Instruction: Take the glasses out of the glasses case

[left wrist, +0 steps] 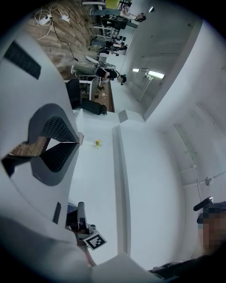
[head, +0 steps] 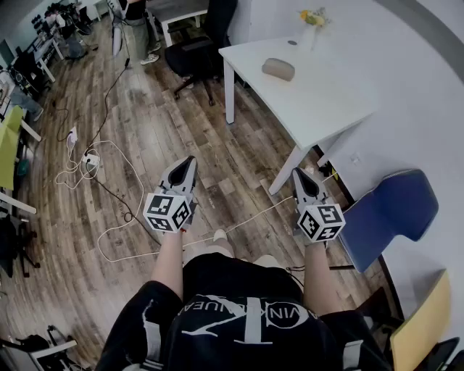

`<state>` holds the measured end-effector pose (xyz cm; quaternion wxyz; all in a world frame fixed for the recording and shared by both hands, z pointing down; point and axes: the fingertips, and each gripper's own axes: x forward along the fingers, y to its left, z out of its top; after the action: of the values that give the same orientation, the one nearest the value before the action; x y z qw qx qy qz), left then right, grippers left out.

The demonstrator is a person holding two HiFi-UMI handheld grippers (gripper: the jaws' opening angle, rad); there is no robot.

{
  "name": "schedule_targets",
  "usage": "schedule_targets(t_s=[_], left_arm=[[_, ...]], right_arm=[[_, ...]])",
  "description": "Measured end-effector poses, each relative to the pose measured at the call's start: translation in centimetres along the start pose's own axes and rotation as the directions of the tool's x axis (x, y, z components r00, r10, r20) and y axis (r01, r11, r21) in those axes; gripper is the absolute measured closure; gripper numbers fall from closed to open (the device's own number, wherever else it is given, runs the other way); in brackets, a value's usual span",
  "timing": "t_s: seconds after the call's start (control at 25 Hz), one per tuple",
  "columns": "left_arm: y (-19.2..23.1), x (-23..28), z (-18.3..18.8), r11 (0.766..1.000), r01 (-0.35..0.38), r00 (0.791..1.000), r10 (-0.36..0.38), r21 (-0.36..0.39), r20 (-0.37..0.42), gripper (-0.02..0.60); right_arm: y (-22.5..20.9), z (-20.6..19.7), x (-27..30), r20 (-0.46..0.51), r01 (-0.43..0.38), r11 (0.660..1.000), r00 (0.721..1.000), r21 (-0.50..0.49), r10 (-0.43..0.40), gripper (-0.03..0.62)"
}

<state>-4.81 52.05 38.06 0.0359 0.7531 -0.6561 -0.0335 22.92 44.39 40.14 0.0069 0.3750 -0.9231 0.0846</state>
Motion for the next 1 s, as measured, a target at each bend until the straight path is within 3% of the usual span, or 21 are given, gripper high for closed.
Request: schedule_targets(t_s=[0.56, 1.0], left_arm=[[1.7, 3.7, -1.2, 1.000, 0.000, 1.000, 0.000, -0.018, -0.026, 0.565], [8.4, 15.8, -1.1, 0.996, 0.077, 0.996, -0.079, -0.039, -0.049, 0.565]], right_arm=[[-1.8, 0.1, 3.5, -0.001, -0.021, 1.000, 1.000, -0.012, 0.021, 0.561], [-6.9, -0.2, 14.4, -0.020, 0.068, 0.996, 0.998, 0.050, -0.067, 0.557]])
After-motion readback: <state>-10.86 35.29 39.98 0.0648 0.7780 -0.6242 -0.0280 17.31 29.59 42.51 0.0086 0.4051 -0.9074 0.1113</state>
